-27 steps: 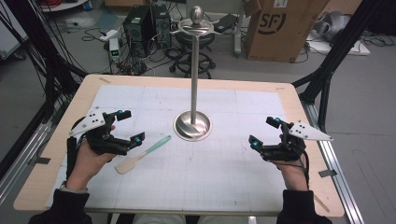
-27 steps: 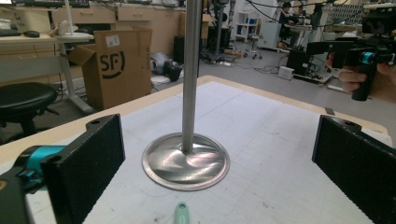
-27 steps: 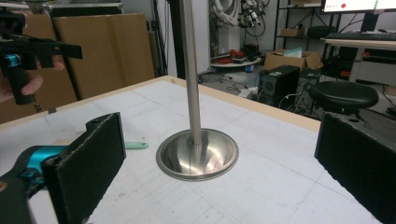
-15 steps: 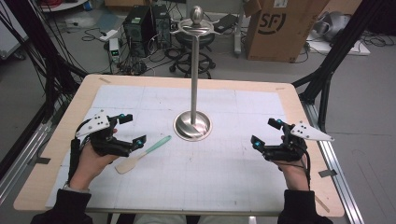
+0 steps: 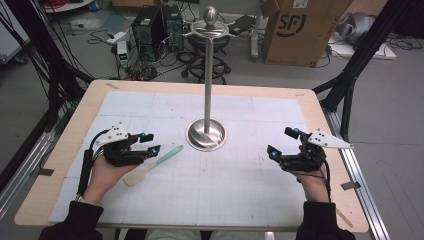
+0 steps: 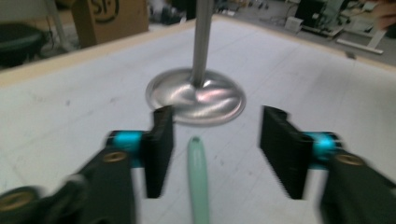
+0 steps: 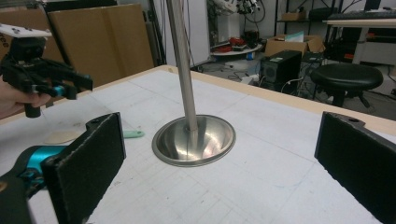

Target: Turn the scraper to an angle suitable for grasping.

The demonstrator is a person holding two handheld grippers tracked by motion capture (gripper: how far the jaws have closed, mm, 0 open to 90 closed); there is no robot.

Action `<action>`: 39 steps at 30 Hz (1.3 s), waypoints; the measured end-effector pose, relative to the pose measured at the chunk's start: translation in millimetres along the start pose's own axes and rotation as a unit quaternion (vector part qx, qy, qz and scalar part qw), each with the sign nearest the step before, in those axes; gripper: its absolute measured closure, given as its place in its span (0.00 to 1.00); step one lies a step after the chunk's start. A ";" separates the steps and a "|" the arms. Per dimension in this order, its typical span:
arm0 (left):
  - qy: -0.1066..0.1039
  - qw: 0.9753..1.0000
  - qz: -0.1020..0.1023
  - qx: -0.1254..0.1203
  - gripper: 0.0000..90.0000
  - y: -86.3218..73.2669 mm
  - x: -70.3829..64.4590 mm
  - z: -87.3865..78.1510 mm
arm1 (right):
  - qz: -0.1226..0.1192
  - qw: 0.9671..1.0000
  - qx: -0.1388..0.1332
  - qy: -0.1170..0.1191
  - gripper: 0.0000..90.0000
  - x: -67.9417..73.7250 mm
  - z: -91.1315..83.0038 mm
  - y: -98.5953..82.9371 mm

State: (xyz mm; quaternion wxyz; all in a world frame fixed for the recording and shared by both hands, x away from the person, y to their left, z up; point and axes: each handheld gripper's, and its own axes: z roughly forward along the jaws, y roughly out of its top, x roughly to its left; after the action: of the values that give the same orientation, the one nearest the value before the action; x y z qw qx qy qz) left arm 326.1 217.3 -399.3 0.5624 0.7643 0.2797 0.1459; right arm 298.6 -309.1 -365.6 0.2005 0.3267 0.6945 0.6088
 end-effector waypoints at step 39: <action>0.009 0.980 0.009 0.201 1.00 -19.3 19.4 71.9 | 0.007 1.000 0.017 0.019 0.01 -2.9 6.3 -2.4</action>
State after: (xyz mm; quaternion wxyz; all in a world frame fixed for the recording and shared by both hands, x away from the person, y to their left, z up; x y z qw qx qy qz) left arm 375.2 176.9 -442.5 0.3939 0.8626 0.3018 0.0985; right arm 304.4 -306.7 -369.5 0.1768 0.3235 0.7063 0.6043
